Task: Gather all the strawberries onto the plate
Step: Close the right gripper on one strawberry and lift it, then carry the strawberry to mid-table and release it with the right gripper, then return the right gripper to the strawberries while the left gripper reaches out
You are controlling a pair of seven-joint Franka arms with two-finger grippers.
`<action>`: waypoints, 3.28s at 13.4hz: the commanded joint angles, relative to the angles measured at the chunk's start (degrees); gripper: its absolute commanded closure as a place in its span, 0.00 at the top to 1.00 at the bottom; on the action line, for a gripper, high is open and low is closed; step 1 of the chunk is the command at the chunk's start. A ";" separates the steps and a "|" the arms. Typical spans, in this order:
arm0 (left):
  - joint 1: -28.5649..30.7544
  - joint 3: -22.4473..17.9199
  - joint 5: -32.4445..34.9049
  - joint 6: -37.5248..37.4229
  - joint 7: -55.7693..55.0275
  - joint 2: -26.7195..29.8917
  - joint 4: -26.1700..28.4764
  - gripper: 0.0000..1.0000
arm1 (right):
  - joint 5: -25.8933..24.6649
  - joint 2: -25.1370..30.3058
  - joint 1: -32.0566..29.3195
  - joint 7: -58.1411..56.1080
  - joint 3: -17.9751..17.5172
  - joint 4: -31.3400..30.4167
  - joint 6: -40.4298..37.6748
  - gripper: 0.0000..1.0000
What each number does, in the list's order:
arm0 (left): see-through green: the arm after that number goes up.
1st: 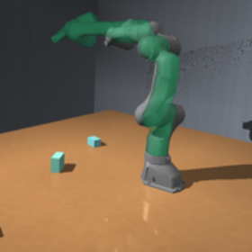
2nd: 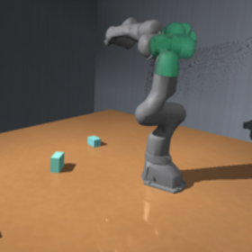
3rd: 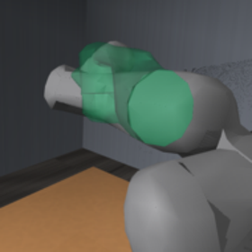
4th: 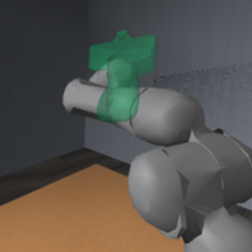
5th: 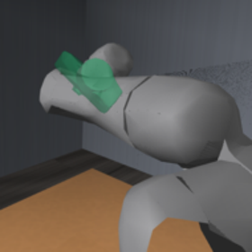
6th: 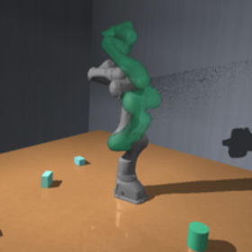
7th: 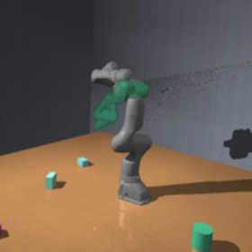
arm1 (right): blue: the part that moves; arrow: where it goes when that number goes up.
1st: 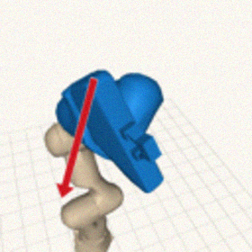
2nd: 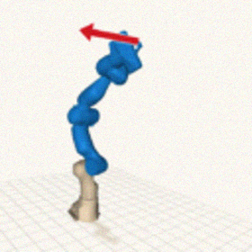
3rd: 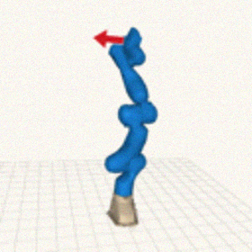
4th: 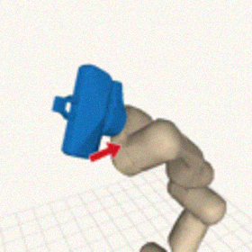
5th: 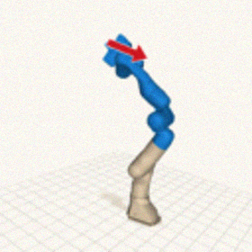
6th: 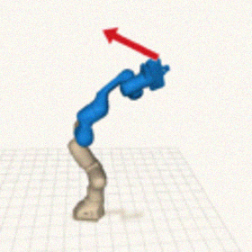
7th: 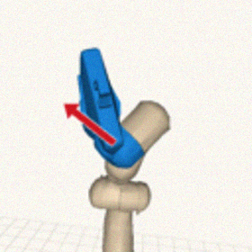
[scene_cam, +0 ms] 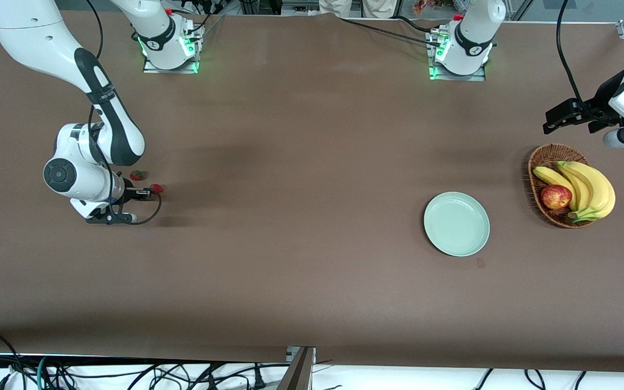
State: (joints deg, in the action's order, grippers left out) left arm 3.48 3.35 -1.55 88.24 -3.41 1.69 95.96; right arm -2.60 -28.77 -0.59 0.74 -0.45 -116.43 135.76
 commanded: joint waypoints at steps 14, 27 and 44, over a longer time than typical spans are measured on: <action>0.30 0.16 0.23 -0.53 -0.28 0.42 -0.24 1.00 | 1.11 -10.05 30.69 46.75 -7.81 34.76 -12.48 0.18; 0.30 0.16 0.23 -0.61 -0.28 0.51 -0.16 1.00 | 0.06 -18.34 41.11 54.55 -7.20 35.57 0.56 1.00; -0.49 0.25 -8.28 -1.14 -0.63 -0.54 -4.45 1.00 | -0.12 -8.33 16.58 15.43 3.61 29.27 -23.70 1.00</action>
State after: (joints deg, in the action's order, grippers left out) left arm 3.16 3.72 -7.18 88.09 -3.77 1.72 93.91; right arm -2.53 -41.06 15.66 16.73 2.69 -80.91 110.97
